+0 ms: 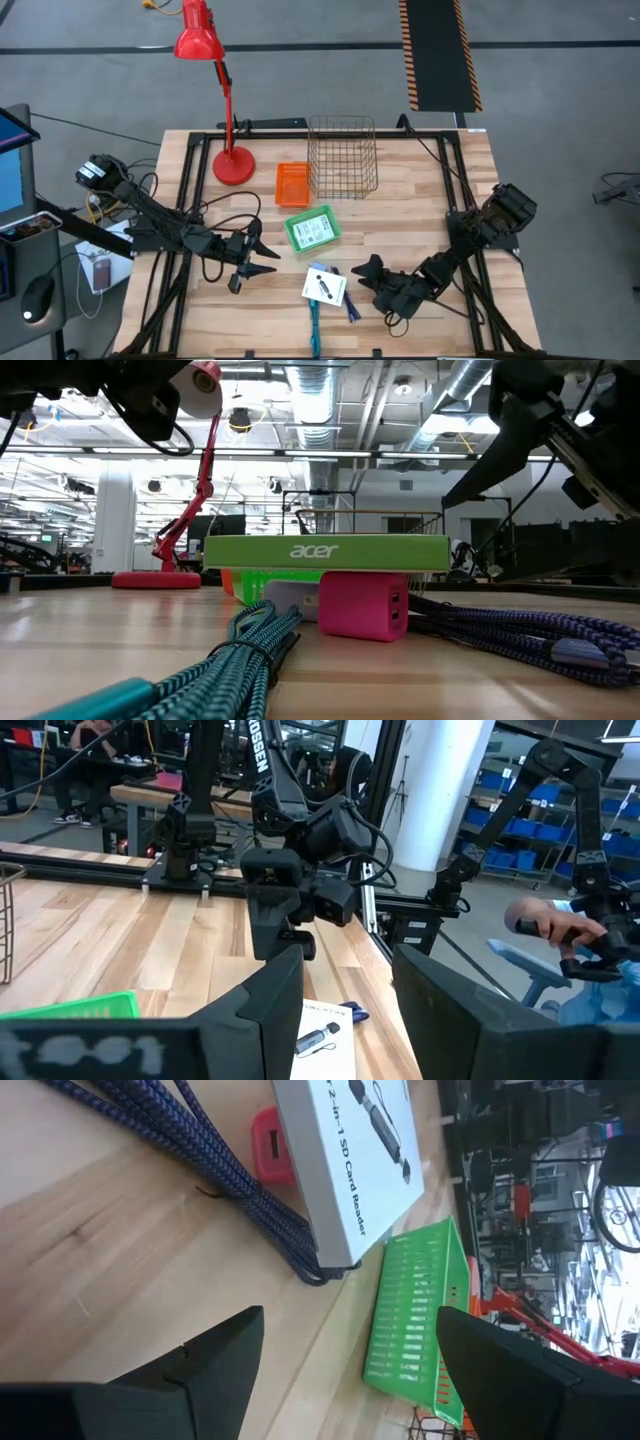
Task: Pick and place items into bin
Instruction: Put the card reader box into the green bin
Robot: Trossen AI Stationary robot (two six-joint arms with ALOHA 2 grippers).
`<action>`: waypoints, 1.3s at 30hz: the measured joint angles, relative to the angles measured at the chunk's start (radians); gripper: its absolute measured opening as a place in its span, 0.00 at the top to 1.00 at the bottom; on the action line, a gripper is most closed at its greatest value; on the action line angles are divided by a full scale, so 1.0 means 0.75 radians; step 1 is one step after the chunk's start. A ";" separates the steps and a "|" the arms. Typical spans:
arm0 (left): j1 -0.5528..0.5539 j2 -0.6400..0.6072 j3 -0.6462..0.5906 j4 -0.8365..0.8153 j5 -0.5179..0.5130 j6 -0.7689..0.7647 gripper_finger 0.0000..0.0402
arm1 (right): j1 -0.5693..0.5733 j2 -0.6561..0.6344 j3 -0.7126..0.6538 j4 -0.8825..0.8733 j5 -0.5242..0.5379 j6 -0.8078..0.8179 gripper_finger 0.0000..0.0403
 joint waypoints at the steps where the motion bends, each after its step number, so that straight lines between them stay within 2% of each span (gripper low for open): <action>1: 0.000 0.000 0.000 0.000 0.000 -0.001 0.64 | -0.005 0.000 0.000 0.000 -0.002 0.000 0.28; 20: 0.000 0.000 0.000 -0.002 -0.004 -0.018 0.64 | -0.067 0.021 -0.002 0.023 -0.129 -0.056 0.28; 27: -0.001 0.000 0.001 -0.004 -0.006 -0.018 0.64 | -0.065 0.102 0.001 0.117 -0.117 -0.166 0.28; 39: -0.001 0.000 0.001 -0.005 -0.005 -0.019 0.64 | -0.071 0.119 0.043 0.133 -0.130 -0.234 0.28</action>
